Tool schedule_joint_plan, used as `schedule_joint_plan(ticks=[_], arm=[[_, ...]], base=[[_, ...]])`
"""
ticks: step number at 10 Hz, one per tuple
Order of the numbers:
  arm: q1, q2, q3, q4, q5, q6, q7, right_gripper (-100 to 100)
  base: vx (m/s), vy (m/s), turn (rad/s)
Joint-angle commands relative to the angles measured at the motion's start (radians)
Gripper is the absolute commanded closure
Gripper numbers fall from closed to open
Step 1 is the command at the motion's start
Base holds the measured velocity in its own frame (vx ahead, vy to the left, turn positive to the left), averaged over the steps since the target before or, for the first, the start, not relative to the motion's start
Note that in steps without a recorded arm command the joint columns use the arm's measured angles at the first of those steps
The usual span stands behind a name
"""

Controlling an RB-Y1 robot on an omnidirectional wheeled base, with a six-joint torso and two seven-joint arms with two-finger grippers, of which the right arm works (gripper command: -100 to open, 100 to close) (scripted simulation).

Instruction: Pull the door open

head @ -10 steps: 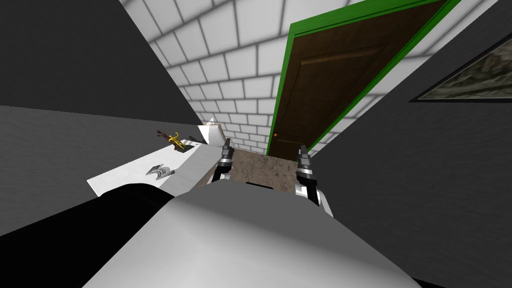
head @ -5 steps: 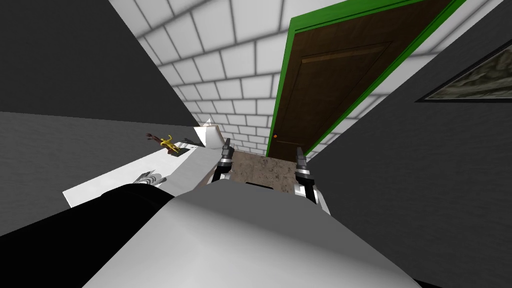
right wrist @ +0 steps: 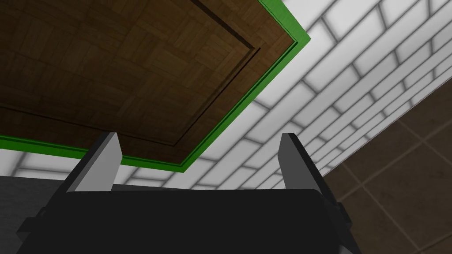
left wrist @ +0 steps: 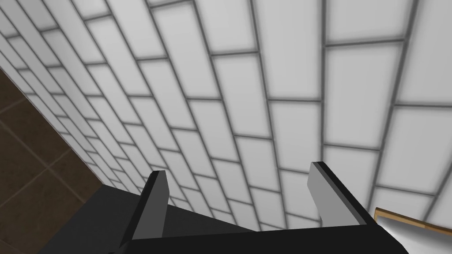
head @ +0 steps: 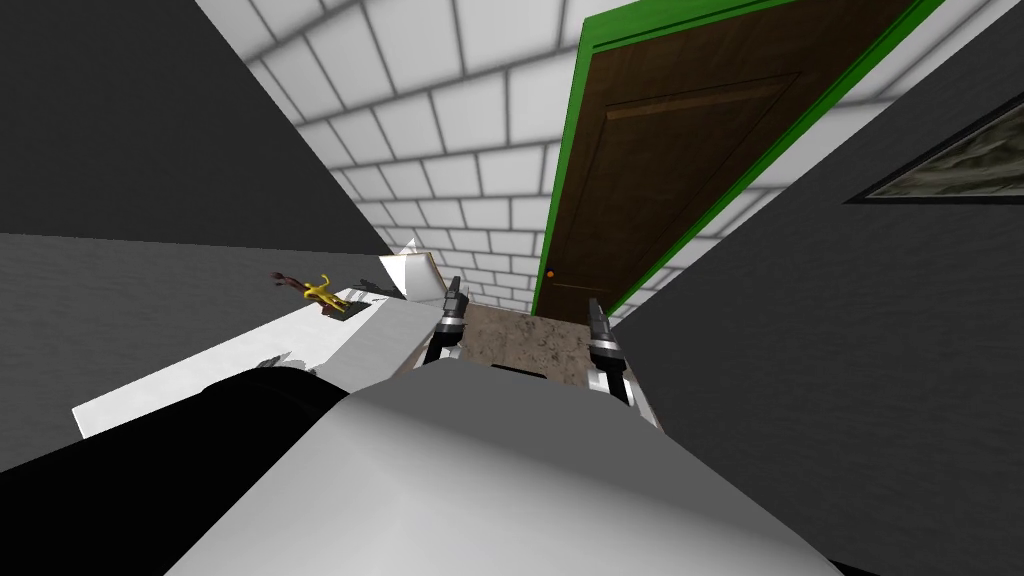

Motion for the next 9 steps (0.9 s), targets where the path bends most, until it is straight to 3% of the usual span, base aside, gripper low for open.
schedule_joint_plan(ticks=[1, 9], arm=[[-0.009, -0.003, -0.005, 0.031, 0.010, -0.013, 0.024, -100], [-0.053, -0.017, -0.034, 0.190, 0.062, -0.074, 0.140, -100]], base=[[0.101, 0.037, -0.038], [0.096, 0.028, -0.042]])
